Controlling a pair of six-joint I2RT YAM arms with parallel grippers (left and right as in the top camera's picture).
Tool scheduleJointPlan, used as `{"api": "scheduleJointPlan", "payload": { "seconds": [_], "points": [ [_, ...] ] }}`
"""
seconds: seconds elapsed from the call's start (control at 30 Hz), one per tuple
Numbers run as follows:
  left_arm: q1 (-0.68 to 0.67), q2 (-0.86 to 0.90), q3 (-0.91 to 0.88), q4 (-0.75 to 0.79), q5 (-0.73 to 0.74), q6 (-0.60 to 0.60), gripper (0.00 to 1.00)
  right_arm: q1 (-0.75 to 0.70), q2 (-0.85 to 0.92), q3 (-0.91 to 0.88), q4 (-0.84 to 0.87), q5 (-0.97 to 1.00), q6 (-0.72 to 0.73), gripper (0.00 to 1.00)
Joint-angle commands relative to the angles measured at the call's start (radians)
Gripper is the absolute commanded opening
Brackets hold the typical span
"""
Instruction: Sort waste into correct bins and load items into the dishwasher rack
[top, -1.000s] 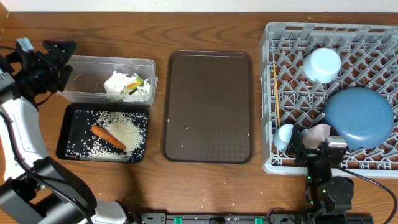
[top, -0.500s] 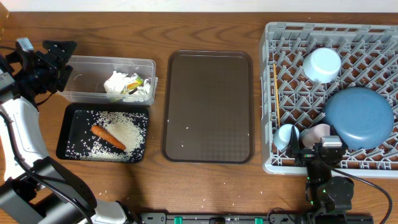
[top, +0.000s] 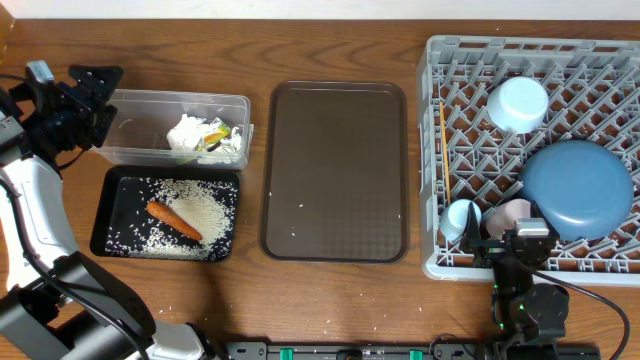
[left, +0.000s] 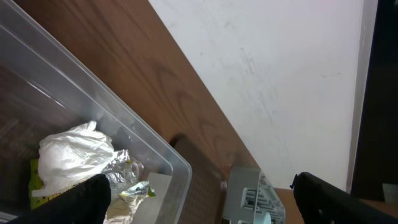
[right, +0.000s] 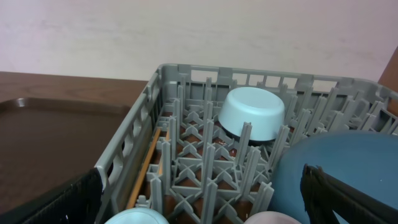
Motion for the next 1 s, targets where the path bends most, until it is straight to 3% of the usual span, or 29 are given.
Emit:
{"api": "scheduleJointPlan", "payload": {
  "seconds": [0.0, 0.8, 0.97],
  "points": [
    [0.003, -0.013, 0.012, 0.001, 0.013, -0.002, 0.96, 0.018, -0.006, -0.002, -0.005, -0.008, -0.013, 0.99],
    [-0.002, -0.014, 0.004, 0.001, 0.013, -0.002, 0.96, 0.018, -0.006, -0.002, -0.005, -0.008, -0.013, 0.99],
    [-0.002, -0.081, 0.004, 0.001, 0.013, -0.002, 0.96, 0.018, -0.006, -0.002, -0.005, -0.008, -0.013, 0.99]
  ]
}}
